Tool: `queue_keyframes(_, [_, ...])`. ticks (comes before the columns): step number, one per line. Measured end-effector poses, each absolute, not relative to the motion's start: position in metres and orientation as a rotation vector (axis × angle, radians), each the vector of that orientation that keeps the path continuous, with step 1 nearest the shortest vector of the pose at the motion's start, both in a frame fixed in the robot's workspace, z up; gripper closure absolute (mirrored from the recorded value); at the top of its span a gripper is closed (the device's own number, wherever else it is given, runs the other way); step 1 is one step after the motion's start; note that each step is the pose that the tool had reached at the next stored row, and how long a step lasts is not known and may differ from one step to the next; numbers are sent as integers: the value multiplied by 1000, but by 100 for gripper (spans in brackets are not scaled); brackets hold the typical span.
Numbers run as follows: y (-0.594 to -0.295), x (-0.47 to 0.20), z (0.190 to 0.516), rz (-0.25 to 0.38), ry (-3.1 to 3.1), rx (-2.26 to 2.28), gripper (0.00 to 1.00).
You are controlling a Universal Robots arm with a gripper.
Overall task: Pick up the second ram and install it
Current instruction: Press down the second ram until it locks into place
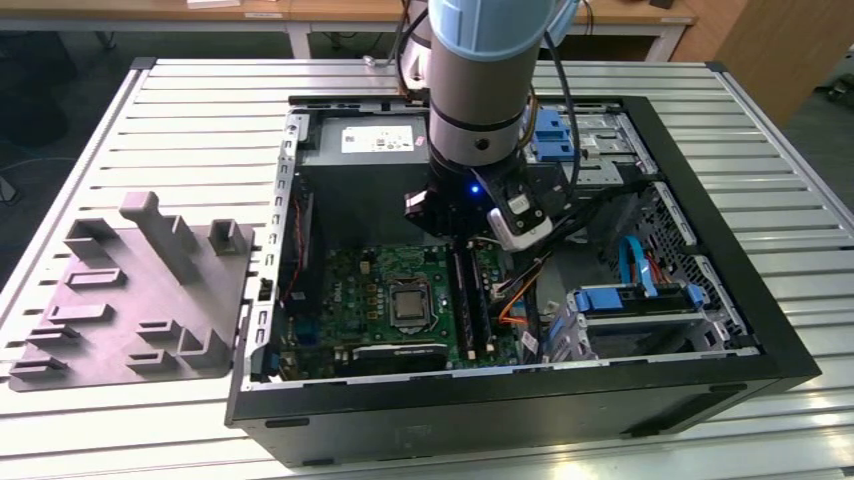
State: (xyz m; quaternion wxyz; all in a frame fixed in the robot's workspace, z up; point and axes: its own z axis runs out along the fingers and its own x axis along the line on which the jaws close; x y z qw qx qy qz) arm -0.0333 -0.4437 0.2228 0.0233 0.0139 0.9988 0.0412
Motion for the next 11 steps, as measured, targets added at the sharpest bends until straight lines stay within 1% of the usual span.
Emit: queue_keyframes(11, [-444, -33, 220, 127, 3092, 43, 90])
